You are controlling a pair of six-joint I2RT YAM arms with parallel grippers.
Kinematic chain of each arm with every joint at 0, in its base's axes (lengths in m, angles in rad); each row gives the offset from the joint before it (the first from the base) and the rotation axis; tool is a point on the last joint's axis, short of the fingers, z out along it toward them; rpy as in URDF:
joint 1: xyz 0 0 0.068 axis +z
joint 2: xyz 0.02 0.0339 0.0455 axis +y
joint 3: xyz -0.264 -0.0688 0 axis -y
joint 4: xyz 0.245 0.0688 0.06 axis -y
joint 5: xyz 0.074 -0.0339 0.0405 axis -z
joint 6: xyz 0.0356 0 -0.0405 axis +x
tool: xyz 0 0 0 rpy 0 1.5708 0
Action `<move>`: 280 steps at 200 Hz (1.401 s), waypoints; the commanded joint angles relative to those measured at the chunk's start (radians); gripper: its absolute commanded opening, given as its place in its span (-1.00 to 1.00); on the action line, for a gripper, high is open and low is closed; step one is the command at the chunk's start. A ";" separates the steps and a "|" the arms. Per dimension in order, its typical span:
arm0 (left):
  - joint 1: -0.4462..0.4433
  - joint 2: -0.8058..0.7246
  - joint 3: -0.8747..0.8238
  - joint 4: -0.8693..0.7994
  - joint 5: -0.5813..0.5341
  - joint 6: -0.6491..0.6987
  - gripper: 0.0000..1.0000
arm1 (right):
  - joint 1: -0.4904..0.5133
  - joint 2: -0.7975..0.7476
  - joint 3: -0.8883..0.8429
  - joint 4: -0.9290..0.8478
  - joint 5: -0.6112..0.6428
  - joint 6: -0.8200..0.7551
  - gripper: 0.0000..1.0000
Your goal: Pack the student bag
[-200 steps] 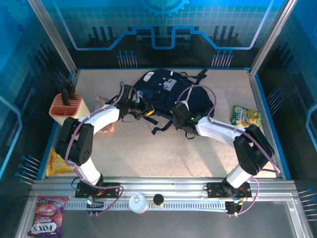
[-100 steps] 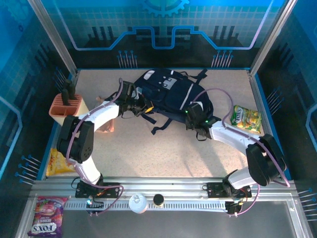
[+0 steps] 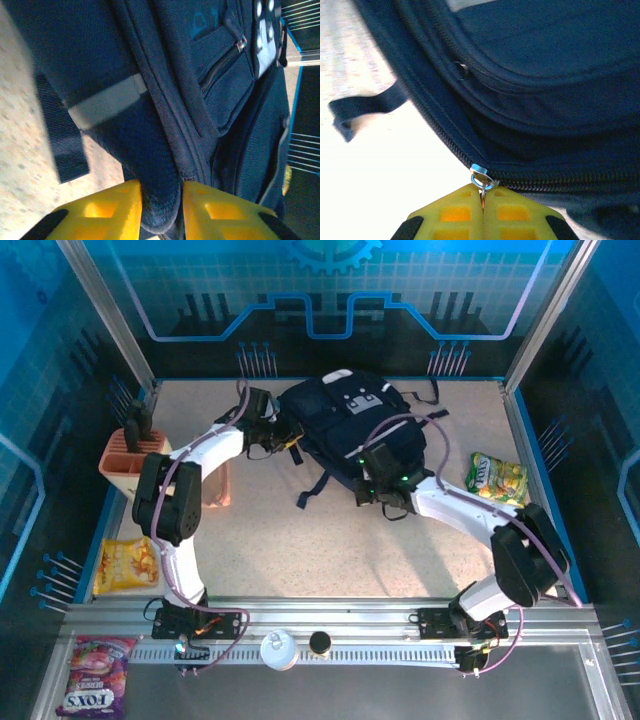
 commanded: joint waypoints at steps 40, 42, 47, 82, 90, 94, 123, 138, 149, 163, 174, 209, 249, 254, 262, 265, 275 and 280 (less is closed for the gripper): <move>0.016 -0.222 -0.193 -0.001 -0.126 -0.008 0.36 | 0.105 0.245 0.254 0.032 -0.203 0.071 -1.00; 0.016 -0.228 -0.204 0.001 -0.125 -0.013 0.37 | 0.107 0.252 0.260 0.032 -0.206 0.073 -1.00; 0.016 -0.246 -0.228 0.007 -0.121 -0.028 0.40 | 0.114 0.265 0.274 0.031 -0.211 0.078 -1.00; 0.012 -0.324 -0.404 0.149 0.002 -0.177 0.49 | 0.129 0.325 0.322 0.037 -0.260 0.104 -1.00; 0.009 -0.326 -0.431 0.190 0.038 -0.218 0.51 | 0.128 0.327 0.322 0.041 -0.269 0.106 -1.00; 0.007 -0.325 -0.443 0.211 0.057 -0.236 0.53 | 0.128 0.328 0.321 0.042 -0.269 0.107 -1.00; -0.013 -0.291 -0.474 0.303 0.126 -0.301 0.57 | 0.128 0.331 0.315 0.039 -0.278 0.113 -1.00; -0.024 -0.265 -0.462 0.304 0.123 -0.304 0.57 | 0.129 0.334 0.314 0.037 -0.282 0.116 -1.00; -0.030 -0.242 -0.456 0.308 0.123 -0.313 0.55 | 0.129 0.333 0.314 0.038 -0.285 0.119 -1.00; -0.037 -0.217 -0.453 0.326 0.124 -0.327 0.51 | 0.129 0.333 0.313 0.036 -0.287 0.123 -1.00; -0.041 -0.199 -0.448 0.334 0.126 -0.334 0.47 | 0.128 0.332 0.312 0.036 -0.286 0.124 -1.00; -0.050 -0.162 -0.440 0.347 0.130 -0.339 0.28 | 0.130 0.335 0.317 0.023 -0.283 0.124 -1.00; -0.055 -0.123 -0.405 0.319 0.122 -0.313 -0.21 | 0.129 0.336 0.345 -0.067 -0.243 0.100 -1.00; -0.055 -0.121 -0.402 0.313 0.119 -0.309 -0.27 | 0.129 0.331 0.347 -0.085 -0.230 0.096 -1.00; -0.055 -0.116 -0.397 0.306 0.113 -0.302 -0.38 | 0.129 0.324 0.351 -0.119 -0.204 0.090 -1.00; -0.055 -0.115 -0.394 0.304 0.111 -0.298 -0.43 | 0.130 0.321 0.353 -0.134 -0.193 0.088 -1.00; -0.055 -0.109 -0.385 0.294 0.107 -0.288 -0.54 | 0.130 0.308 0.355 -0.183 -0.151 0.079 -1.00; -0.054 -0.106 -0.381 0.289 0.103 -0.284 -0.59 | 0.128 0.298 0.354 -0.206 -0.130 0.076 -1.00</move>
